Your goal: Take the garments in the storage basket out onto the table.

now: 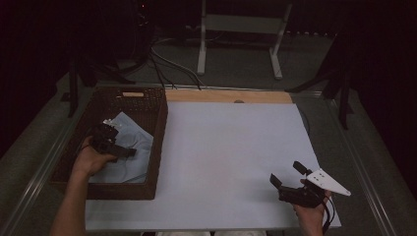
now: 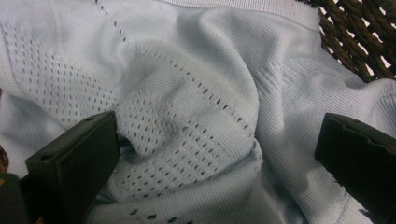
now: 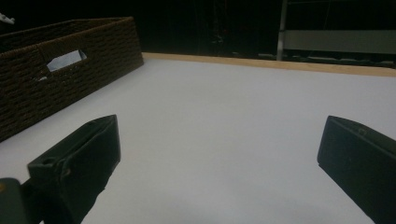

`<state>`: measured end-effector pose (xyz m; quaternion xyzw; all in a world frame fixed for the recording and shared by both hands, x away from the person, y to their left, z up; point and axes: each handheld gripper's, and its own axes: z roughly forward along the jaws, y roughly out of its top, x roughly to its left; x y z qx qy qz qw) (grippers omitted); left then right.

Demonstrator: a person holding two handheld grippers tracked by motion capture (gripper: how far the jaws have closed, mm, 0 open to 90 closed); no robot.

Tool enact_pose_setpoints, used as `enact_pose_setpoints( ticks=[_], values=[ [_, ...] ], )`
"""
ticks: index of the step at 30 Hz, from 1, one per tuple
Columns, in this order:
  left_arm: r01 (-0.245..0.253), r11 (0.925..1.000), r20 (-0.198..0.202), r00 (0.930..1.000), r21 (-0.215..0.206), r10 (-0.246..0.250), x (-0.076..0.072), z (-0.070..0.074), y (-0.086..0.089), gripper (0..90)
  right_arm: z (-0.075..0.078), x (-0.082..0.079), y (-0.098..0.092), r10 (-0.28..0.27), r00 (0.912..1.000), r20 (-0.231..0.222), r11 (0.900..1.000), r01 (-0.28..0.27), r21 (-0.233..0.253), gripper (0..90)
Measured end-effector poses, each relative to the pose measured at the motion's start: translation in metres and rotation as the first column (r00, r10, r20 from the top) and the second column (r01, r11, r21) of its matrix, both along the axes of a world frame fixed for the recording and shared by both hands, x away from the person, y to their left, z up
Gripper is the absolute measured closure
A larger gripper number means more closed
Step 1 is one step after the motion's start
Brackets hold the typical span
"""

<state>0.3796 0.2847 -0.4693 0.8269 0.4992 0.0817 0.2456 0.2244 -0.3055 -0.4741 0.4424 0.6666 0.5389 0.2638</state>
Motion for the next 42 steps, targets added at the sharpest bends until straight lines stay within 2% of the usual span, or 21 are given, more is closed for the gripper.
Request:
enact_pose_setpoints(
  ticks=[6,11,14,16,17,18,20,21,23,26,35,42],
  values=[
    [-0.011,0.9992,-0.049,0.9987,0.038,0.013,0.001,-0.001,-0.001,1.5,0.000,0.000,0.000,0.001,1.0000,0.001,1.000,-0.001,0.000,0.0],
    [-0.015,0.9960,-0.125,0.9918,0.088,0.026,0.003,-0.004,-0.006,1.5,0.000,0.000,-0.002,-0.006,1.0000,0.002,1.000,0.006,0.003,0.0],
    [-0.005,0.9934,-0.141,0.9897,0.115,0.022,0.003,-0.005,-0.009,3.7,0.001,0.000,-0.002,-0.009,1.0000,0.004,1.000,0.009,0.006,0.0],
    [-0.017,0.9908,-0.147,0.9885,0.134,0.037,0.003,-0.004,-0.008,16.1,0.001,-0.001,-0.002,-0.010,0.9999,0.004,1.000,0.010,0.007,0.0],
    [-0.017,0.9917,-0.152,0.9876,0.128,0.036,0.003,-0.003,-0.007,20.7,0.001,-0.001,-0.002,-0.010,0.9999,0.005,1.000,0.010,0.006,0.0],
    [-0.010,0.9939,-0.155,0.9875,0.110,0.027,0.003,-0.001,-0.006,30.2,0.001,-0.001,-0.002,-0.011,0.9999,0.006,1.000,0.010,0.007,0.0],
    [0.008,0.9943,-0.158,0.9874,0.107,0.009,0.002,0.001,-0.006,48.2,0.001,-0.001,-0.002,-0.011,0.9999,0.005,1.000,0.011,0.005,0.0],
    [0.019,0.9937,-0.159,0.9873,0.110,-0.001,0.002,0.002,-0.006,54.3,0.001,-0.001,-0.002,-0.010,0.9999,0.005,1.000,0.010,0.005,0.0],
    [0.028,0.9931,-0.153,0.9882,0.114,-0.011,0.001,0.005,-0.008,66.1,0.000,0.000,-0.002,-0.011,0.9999,0.001,1.000,0.011,0.007,0.0],
    [0.028,0.9947,-0.137,0.9904,0.099,-0.014,0.000,0.008,-0.007,72.7,0.000,-0.001,-0.002,-0.011,0.9999,0.004,1.000,0.011,0.006,0.0],
    [0.012,0.9994,-0.081,0.9966,0.031,-0.009,-0.005,0.018,-0.001,74.5,0.000,0.000,-0.002,-0.012,0.9999,0.000,1.000,0.012,0.008,0.0],
    [-0.008,0.9998,-0.032,0.9995,-0.018,0.007,-0.009,0.028,0.004,75.0,0.000,0.000,-0.002,-0.013,0.9999,-0.001,1.000,0.013,0.010,0.0]
  ],
)
